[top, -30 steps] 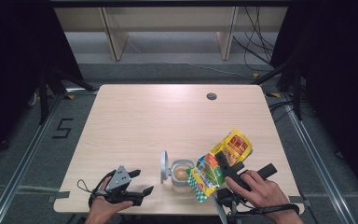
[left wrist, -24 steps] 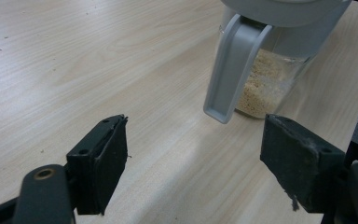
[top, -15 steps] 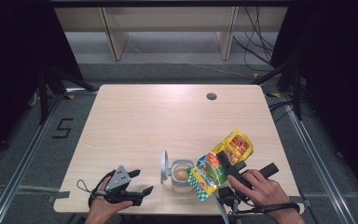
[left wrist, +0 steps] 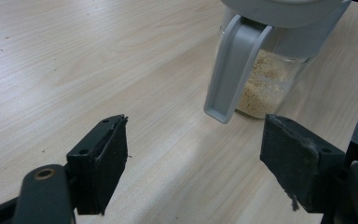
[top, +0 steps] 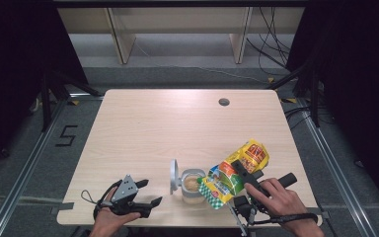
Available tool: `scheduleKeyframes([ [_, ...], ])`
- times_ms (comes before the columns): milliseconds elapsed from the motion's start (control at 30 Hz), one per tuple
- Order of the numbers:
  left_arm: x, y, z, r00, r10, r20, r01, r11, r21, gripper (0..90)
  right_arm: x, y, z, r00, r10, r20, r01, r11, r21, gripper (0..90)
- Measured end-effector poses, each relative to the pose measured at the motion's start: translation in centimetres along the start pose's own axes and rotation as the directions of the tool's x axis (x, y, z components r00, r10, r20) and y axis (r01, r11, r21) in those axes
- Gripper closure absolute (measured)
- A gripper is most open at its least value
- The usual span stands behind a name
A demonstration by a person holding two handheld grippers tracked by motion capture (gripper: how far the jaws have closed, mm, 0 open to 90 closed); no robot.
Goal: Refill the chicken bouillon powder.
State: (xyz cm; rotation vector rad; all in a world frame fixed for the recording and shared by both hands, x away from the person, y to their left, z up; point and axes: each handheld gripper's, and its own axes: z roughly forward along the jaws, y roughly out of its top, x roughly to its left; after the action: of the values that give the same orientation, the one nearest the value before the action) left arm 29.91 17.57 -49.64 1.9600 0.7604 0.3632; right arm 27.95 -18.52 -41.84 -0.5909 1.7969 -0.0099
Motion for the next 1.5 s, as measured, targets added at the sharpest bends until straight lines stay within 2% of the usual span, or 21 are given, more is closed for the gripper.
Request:
scheduleKeyframes([
  [133, 0.0, 0.0, 0.0, 1.0000, 0.001, 0.000, -0.001, 1.0000, 0.000, 22.4, 0.2, -0.3, 0.0, 0.9986, 0.047, -0.023, -0.047, 0.999, 0.001, 55.7],
  [233, 0.0, 0.0, -0.1, 1.0000, 0.002, -0.003, -0.002, 1.0000, 0.002, 22.4, 0.3, -0.6, 0.1, 0.9936, 0.108, -0.033, -0.109, 0.994, -0.016, 56.0],
  [700, 0.0, 0.0, 0.0, 1.0000, 0.000, 0.000, 0.000, 1.0000, 0.000, 22.4, 0.1, -1.0, 0.2, 0.9858, 0.158, -0.059, -0.160, 0.986, -0.049, 59.0],
  [800, 0.0, 0.0, 0.0, 1.0000, -0.001, 0.000, 0.001, 1.0000, 0.001, 22.4, 0.3, -1.4, 0.3, 0.9716, 0.222, -0.081, -0.227, 0.973, -0.048, 59.9],
  [833, 0.0, 0.0, 0.0, 1.0000, -0.001, 0.000, 0.001, 1.0000, 0.001, 22.4, 0.2, -1.6, 0.5, 0.9737, 0.209, -0.091, -0.215, 0.974, -0.066, 60.1],
  [867, 0.0, 0.0, 0.0, 1.0000, 0.000, 0.000, 0.000, 1.0000, 0.001, 22.4, 0.6, -1.6, 0.3, 0.9596, 0.267, -0.091, -0.271, 0.962, -0.041, 60.5],
  [900, 0.0, 0.0, 0.0, 1.0000, -0.002, -0.002, 0.002, 1.0000, 0.002, 22.4, 0.3, -1.8, 0.4, 0.9689, 0.233, -0.084, -0.239, 0.969, -0.063, 60.7],
  [933, 0.0, 0.0, 0.0, 1.0000, -0.002, 0.001, 0.002, 1.0000, 0.001, 22.4, 0.5, -1.8, 0.5, 0.9596, 0.260, -0.107, -0.267, 0.962, -0.060, 60.9],
  [967, 0.0, 0.0, 0.0, 1.0000, -0.002, 0.001, 0.002, 1.0000, 0.001, 22.4, 0.4, -1.9, 0.5, 0.9620, 0.256, -0.094, -0.264, 0.961, -0.078, 61.2],
  [1033, 0.0, 0.0, -0.1, 1.0000, 0.000, -0.005, 0.000, 1.0000, 0.002, 22.4, 1.0, -2.1, 0.6, 0.9350, 0.333, -0.122, -0.343, 0.936, -0.074, 61.6],
  [1067, 0.0, 0.0, -0.1, 1.0000, 0.000, -0.002, 0.000, 1.0000, 0.001, 22.4, 1.0, -2.2, 0.7, 0.9366, 0.330, -0.117, -0.340, 0.937, -0.079, 62.2],
  [1100, 0.0, 0.0, -0.1, 1.0000, -0.002, -0.001, 0.002, 1.0000, 0.000, 22.4, 1.3, -2.2, 0.6, 0.9203, 0.372, -0.122, -0.380, 0.923, -0.057, 62.5],
  [1200, 0.0, 0.0, -0.1, 1.0000, -0.005, -0.001, 0.005, 1.0000, 0.000, 22.4, 1.5, -2.6, 1.0, 0.9132, 0.381, -0.144, -0.395, 0.915, -0.082, 63.2],
  [1233, -0.1, -0.1, 0.0, 0.9995, -0.032, -0.004, 0.032, 0.9995, -0.001, 22.4, 1.7, -2.7, 1.1, 0.9035, 0.403, -0.145, -0.417, 0.906, -0.077, 63.5],
  [1267, -0.1, 0.0, 0.0, 0.9996, -0.029, -0.003, 0.029, 0.9996, -0.001, 22.4, 1.5, -2.9, 1.2, 0.9146, 0.379, -0.141, -0.393, 0.915, -0.087, 63.7],
  [1300, -0.1, 0.0, 0.0, 0.9996, -0.029, -0.003, 0.029, 0.9996, -0.001, 22.4, 1.5, -2.9, 1.2, 0.9146, 0.379, -0.141, -0.393, 0.915, -0.087, 63.7],
  [1367, -0.1, 0.0, 0.0, 0.9996, -0.030, -0.003, 0.030, 0.9996, -0.001, 22.4, 2.2, -3.6, 1.6, 0.8830, 0.442, -0.159, -0.460, 0.882, -0.103, 65.1],
  [1400, -0.1, 0.0, -0.1, 0.9996, -0.029, -0.004, 0.029, 0.9996, 0.000, 22.4, 2.5, -3.8, 1.7, 0.8587, 0.483, -0.172, -0.502, 0.859, -0.098, 65.4],
  [1433, -0.1, 0.0, -0.1, 0.9996, -0.029, -0.004, 0.029, 0.9996, 0.000, 22.4, 2.5, -3.8, 1.7, 0.8587, 0.483, -0.172, -0.502, 0.859, -0.098, 65.4],
  [1467, -0.1, 0.0, 0.0, 0.9996, -0.029, -0.002, 0.029, 0.9996, -0.005, 22.4, 3.0, -4.1, 2.0, 0.8340, 0.517, -0.192, -0.541, 0.835, -0.100, 66.2],
  [1500, -0.1, 0.0, 0.0, 0.9996, -0.029, -0.002, 0.029, 0.9996, -0.005, 22.4, 3.0, -4.1, 2.0, 0.8340, 0.517, -0.192, -0.541, 0.835, -0.100, 66.2],
])
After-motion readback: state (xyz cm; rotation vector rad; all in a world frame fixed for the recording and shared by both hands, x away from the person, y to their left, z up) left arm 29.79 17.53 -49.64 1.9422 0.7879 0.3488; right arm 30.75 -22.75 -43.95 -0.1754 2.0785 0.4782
